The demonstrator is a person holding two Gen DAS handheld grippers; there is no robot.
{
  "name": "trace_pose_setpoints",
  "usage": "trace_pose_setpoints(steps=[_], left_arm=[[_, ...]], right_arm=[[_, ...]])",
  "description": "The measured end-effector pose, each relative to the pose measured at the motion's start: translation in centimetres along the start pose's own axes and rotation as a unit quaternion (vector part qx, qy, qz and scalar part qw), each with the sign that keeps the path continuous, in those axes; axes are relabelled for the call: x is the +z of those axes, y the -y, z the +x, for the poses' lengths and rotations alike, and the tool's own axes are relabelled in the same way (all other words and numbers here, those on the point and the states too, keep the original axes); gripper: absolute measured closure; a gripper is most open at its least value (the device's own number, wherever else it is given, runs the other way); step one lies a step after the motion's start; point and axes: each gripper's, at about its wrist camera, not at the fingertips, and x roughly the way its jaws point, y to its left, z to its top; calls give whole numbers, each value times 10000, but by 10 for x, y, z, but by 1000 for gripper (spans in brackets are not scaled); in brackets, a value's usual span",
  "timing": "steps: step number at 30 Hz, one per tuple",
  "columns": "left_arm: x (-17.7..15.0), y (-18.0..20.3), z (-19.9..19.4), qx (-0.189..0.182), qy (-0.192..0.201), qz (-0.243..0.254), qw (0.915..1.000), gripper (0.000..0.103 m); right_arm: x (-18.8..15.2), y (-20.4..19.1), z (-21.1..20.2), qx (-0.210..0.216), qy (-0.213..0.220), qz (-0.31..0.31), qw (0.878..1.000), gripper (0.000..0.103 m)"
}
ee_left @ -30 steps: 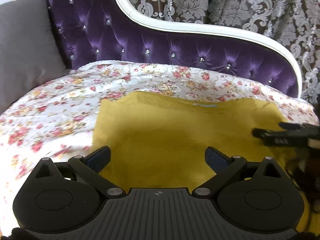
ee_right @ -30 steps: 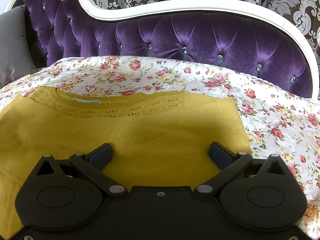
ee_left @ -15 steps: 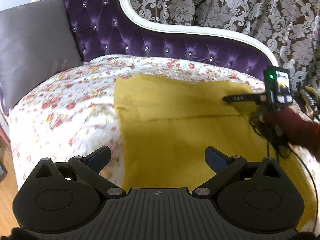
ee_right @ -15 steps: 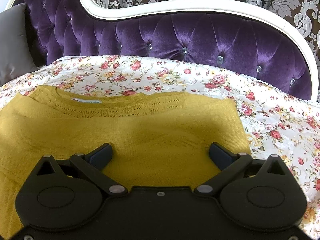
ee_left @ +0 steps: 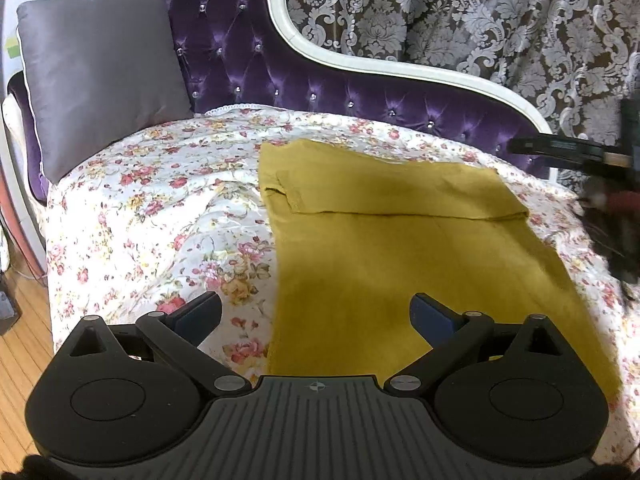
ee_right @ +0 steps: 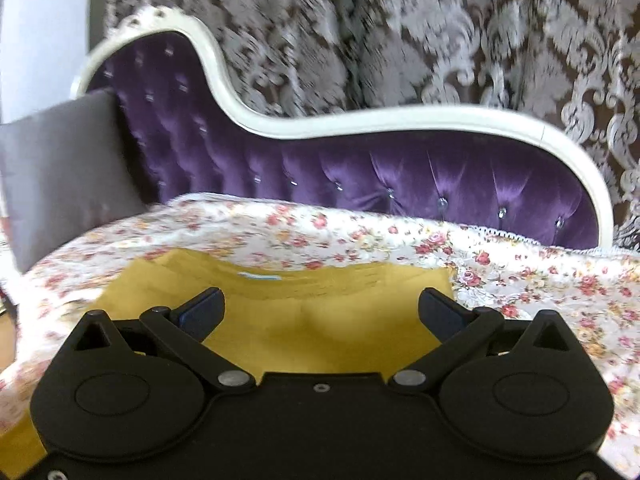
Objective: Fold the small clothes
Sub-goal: 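Grasp one end of the folded sweater with the right gripper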
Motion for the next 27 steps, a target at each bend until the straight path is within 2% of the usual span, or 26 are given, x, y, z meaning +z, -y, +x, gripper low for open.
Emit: trace_pose_setpoints(steps=[6,10,15,27], left_arm=[[-9,3,-5,-36,-69,85,9999,2],[-15,5,-8,-55,-151,127,9998,2],[-24,10,-14,-116,-250,212,9994,1],[-51,16,-28,-392,-471,428,9972,1]], right_arm=[[-31,-6,-63,187,-122,-25,9997,0],[-57,-9,-89,176,-344,76,9992,0],[-85,-14,-111,88,-622,277,9976,0],[-127,-20,-154,-15,-848,685,9940,0]])
